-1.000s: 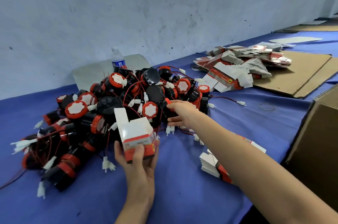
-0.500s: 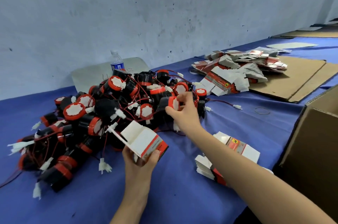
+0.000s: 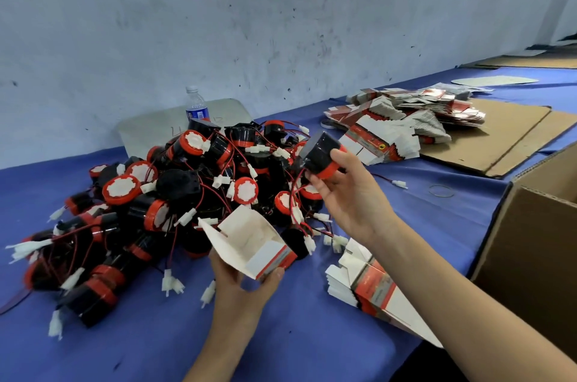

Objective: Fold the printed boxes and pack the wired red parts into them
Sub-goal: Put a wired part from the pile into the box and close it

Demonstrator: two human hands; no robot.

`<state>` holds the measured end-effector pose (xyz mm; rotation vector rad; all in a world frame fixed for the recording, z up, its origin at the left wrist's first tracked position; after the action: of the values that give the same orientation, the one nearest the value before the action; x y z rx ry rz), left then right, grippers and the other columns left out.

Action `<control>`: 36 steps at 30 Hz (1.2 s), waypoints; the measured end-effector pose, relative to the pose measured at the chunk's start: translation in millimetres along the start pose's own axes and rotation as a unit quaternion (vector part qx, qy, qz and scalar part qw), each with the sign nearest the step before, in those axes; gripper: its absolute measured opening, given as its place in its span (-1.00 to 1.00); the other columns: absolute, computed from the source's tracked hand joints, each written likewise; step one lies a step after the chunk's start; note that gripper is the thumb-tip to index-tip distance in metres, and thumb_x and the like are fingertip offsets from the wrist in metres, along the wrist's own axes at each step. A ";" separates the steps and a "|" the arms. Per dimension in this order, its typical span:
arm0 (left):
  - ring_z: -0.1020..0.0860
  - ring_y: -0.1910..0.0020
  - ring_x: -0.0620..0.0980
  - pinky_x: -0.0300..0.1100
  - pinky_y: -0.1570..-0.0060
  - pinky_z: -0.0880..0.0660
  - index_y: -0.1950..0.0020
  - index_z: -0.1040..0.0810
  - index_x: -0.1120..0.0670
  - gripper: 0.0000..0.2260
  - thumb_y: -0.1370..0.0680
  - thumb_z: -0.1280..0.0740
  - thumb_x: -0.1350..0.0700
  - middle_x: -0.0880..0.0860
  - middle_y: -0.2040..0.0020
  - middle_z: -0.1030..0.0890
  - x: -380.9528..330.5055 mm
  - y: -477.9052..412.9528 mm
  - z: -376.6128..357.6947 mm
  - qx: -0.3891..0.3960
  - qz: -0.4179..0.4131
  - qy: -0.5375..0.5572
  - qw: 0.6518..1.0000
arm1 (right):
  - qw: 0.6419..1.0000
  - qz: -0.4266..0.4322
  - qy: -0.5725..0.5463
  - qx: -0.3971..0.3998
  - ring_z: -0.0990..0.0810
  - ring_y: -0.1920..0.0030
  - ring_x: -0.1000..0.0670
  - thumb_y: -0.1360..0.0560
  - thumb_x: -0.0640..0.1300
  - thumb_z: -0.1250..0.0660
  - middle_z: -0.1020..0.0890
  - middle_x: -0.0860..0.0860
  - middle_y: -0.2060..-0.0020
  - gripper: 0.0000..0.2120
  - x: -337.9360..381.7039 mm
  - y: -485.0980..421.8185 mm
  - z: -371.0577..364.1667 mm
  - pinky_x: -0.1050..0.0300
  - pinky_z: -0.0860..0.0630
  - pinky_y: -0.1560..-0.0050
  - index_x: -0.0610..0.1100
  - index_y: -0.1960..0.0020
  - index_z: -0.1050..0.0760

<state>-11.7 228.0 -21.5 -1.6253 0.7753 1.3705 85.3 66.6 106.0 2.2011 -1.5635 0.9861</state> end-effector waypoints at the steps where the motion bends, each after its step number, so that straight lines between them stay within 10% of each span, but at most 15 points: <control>1: -0.51 -0.21 -0.24 -0.45 0.09 -0.49 -0.46 -0.21 -0.07 -0.19 -0.36 -0.54 0.33 -0.11 -0.30 -0.50 0.3 0.1 -1.7 0.011 0.000 0.003 1.000 | 1.000 0.001 0.006 0.009 -0.63 0.15 -0.02 -0.41 -0.17 -0.30 -0.63 -0.11 0.08 -0.61 2.2 1.3 -4.2 0.23 -0.57 0.19 -0.23 -0.22 -0.45; 6: -0.57 -0.08 -0.29 -0.44 0.12 -0.50 -0.28 -0.36 -0.05 -0.30 -0.28 -0.57 0.35 -0.07 -0.20 -0.56 1.6 1.2 -11.6 0.062 -0.005 -0.035 0.997 | 0.921 0.128 0.336 0.151 -0.61 0.01 -0.10 -0.35 -0.27 -0.39 -0.62 -0.06 -0.03 -0.57 32.7 19.4 -43.3 0.01 -0.54 -0.02 -0.05 -0.17 -0.42; 12: -0.62 -0.04 -0.22 -0.40 0.13 -0.53 -0.34 -0.38 0.05 -0.32 -0.33 -0.50 0.46 -0.11 -0.07 -0.65 -2.9 0.1 -20.5 0.146 0.005 -0.040 0.988 | 0.528 0.140 0.748 0.376 -0.42 -0.31 0.03 -0.40 -0.30 -0.41 -0.47 0.03 -0.31 -0.40 -27.9 48.7 -50.6 0.06 -0.37 -0.26 -0.01 -0.39 -0.40; 19: -0.61 -0.17 0.07 -0.12 -0.04 -0.58 -0.25 -0.60 0.01 -0.39 -0.25 -0.60 -0.13 0.05 -0.18 -0.64 9.3 -0.5 -15.6 0.197 0.105 0.057 0.973 | 0.602 0.026 0.740 0.300 -0.53 0.16 0.04 -0.42 -0.19 -0.48 -0.60 -0.01 0.01 -0.52 -36.6 38.8 -17.8 0.23 -0.47 0.14 -0.08 -0.26 -0.36; 27: -0.56 -0.12 -0.24 -0.39 -0.01 -0.49 -0.25 -0.44 -0.24 -0.51 -0.32 -0.39 -0.15 -0.23 -0.14 -0.59 -7.4 6.7 -20.2 0.169 0.018 -0.069 0.983 | 0.409 0.093 0.869 0.263 -0.48 0.10 -0.15 -0.50 0.17 -0.30 -0.55 -0.09 0.06 -0.58 -66.7 43.5 -14.4 0.02 -0.34 0.22 -0.08 -0.19 -0.31; 36: -0.51 -0.11 -0.35 -0.45 0.10 -0.48 -0.21 -0.28 -0.23 -0.31 -0.32 -0.58 0.25 -0.22 -0.16 -0.50 -10.6 1.8 -9.4 0.090 -0.011 -0.132 0.987 | 0.442 0.056 0.839 0.311 -0.45 0.15 -0.16 -0.49 -0.08 -0.36 -0.40 -0.03 0.26 -0.79 -83.7 39.4 -32.3 0.03 -0.33 0.25 -0.13 -0.03 -0.39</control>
<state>-11.2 218.1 -11.2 -1.2789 0.6977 1.4212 21.7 130.7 68.0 0.1663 -0.1712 2.6129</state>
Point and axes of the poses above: each hand's wrist, its own y-axis away from the middle knuckle, its own z-axis out of the back of the hand, x = y × z, the point moved 9 cm from there along -y, towards the middle knuckle
